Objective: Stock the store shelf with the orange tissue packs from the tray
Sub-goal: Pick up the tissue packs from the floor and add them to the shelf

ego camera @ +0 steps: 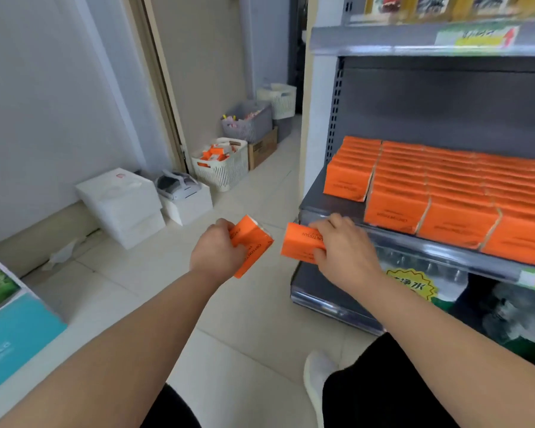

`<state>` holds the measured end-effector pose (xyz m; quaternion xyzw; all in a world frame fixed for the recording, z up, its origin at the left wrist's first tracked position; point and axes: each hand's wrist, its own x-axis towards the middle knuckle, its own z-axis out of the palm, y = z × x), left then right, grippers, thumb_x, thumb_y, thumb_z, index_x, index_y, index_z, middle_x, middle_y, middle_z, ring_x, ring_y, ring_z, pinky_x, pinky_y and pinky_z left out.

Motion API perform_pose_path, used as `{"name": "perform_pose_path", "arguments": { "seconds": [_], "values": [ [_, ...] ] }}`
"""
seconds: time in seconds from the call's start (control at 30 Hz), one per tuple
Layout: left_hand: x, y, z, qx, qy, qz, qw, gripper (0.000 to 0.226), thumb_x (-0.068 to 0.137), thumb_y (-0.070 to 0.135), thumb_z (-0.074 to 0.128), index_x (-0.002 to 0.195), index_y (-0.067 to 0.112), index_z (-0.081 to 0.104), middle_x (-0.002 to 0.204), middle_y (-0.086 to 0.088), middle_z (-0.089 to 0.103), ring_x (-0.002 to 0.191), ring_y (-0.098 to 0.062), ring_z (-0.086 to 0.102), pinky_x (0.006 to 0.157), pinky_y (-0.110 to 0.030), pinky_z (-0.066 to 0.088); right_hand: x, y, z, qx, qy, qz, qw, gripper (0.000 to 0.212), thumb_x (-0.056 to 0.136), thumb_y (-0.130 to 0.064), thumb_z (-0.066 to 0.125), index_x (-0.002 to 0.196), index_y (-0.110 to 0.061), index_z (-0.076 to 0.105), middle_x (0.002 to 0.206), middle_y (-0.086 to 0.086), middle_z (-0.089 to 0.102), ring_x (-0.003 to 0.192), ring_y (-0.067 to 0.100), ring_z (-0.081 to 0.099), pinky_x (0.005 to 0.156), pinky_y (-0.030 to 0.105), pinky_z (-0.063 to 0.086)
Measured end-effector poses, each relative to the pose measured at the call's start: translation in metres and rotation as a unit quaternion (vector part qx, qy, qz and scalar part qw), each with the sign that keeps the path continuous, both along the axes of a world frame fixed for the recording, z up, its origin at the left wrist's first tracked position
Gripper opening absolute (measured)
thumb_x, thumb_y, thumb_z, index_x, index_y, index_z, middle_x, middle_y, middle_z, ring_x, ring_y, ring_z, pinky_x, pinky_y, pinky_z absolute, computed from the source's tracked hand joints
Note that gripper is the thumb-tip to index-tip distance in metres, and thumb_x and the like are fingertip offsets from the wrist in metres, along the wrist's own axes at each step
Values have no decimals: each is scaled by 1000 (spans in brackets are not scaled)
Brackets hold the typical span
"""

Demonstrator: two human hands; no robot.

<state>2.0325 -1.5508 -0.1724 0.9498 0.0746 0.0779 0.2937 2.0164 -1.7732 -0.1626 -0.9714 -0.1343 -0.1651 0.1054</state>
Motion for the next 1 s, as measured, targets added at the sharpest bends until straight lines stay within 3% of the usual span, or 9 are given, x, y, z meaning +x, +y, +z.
{"name": "perform_pose_path", "arguments": {
  "seconds": [0.13, 0.3, 0.57, 0.83, 1.0],
  "values": [
    [30, -25, 32, 34, -32, -31, 998, 35, 82, 22, 58, 116, 15, 52, 108, -5, 62, 97, -24, 59, 76, -34, 50, 38, -24, 36, -22, -24, -36, 999, 43, 86, -25, 60, 129, -22, 51, 121, 2, 52, 114, 25, 46, 90, 40, 38],
    [85, -57, 49, 64, -54, -63, 995, 38, 83, 22, 59, 120, 16, 51, 113, -6, 61, 100, -24, 59, 83, -39, 53, 101, -42, 39, -41, 15, -72, 996, 40, 87, -23, 59, 126, -24, 52, 123, 1, 53, 116, 24, 47, 93, 39, 38],
    [147, -80, 51, 71, -86, -78, 991, 39, 81, 22, 60, 119, 19, 54, 112, -3, 62, 99, -22, 60, 79, -34, 51, 187, -58, 28, -81, 29, -95, 992, 43, 85, -12, 61, 125, -20, 52, 122, 4, 52, 117, 25, 47, 93, 41, 40],
    [177, -106, 46, 50, -58, -174, 982, 36, 81, 13, 57, 116, 19, 56, 110, -5, 60, 98, -21, 56, 75, -28, 44, 214, -72, 15, -94, 36, -147, 984, 40, 86, -14, 62, 125, -22, 54, 124, 4, 53, 119, 24, 44, 95, 40, 39],
    [189, -124, 43, 53, -29, -241, 969, 41, 87, 11, 54, 125, 23, 54, 122, -7, 49, 115, -28, 46, 90, -34, 45, 201, -82, 23, -52, 54, -127, 989, 52, 86, -27, 65, 135, -25, 45, 129, 2, 49, 124, 23, 40, 99, 39, 36]
  ]
}}
